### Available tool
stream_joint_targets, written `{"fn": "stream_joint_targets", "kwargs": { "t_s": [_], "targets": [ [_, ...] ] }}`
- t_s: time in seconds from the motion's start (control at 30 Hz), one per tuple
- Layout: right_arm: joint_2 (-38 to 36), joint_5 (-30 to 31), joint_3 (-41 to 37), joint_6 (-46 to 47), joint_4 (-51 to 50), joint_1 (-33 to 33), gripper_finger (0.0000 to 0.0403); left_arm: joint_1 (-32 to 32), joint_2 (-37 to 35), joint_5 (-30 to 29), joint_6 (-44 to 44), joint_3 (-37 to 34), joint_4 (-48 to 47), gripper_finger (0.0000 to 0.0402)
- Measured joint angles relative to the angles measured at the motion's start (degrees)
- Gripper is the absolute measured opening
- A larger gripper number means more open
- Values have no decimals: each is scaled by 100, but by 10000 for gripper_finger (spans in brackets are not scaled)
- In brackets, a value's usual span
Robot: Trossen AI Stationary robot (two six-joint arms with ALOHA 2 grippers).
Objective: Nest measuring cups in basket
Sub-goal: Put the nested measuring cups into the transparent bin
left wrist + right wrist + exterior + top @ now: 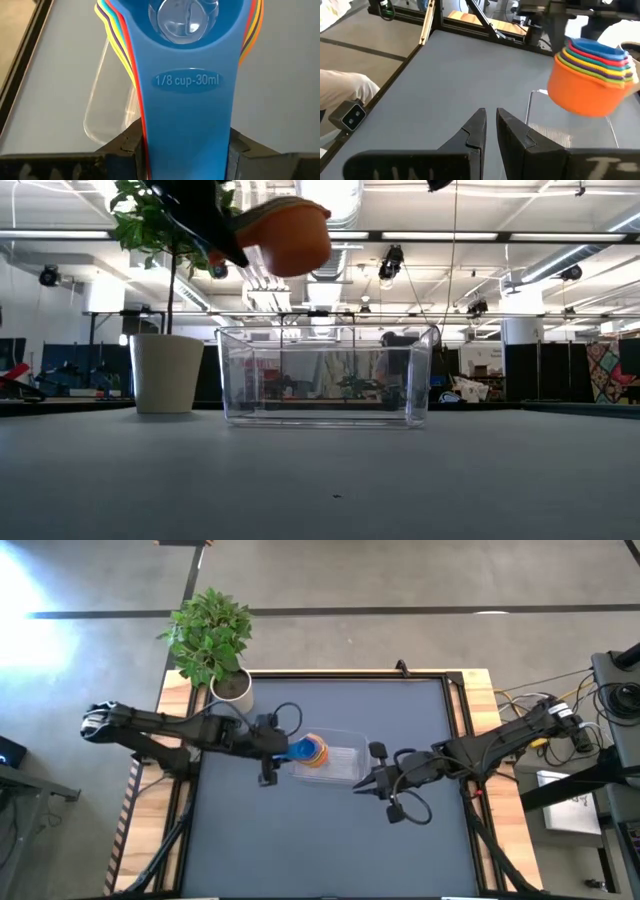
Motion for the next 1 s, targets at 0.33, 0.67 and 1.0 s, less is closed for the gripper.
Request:
{"fn": "stream_joint_targets", "kwargs": {
  "t_s": [0.33,0.67,1.0],
  "targets": [
    [-159,1,-12,-21,16,0,34,948,643,873,994,0,826,125],
    [-170,1,-13,-57,2,2,34,1454,1710,1472,1543,2,1455,125],
    [-171,1,-17,-15,-17,0,34,1548,2547,1651,1605,0,1662,125]
  ]
}}
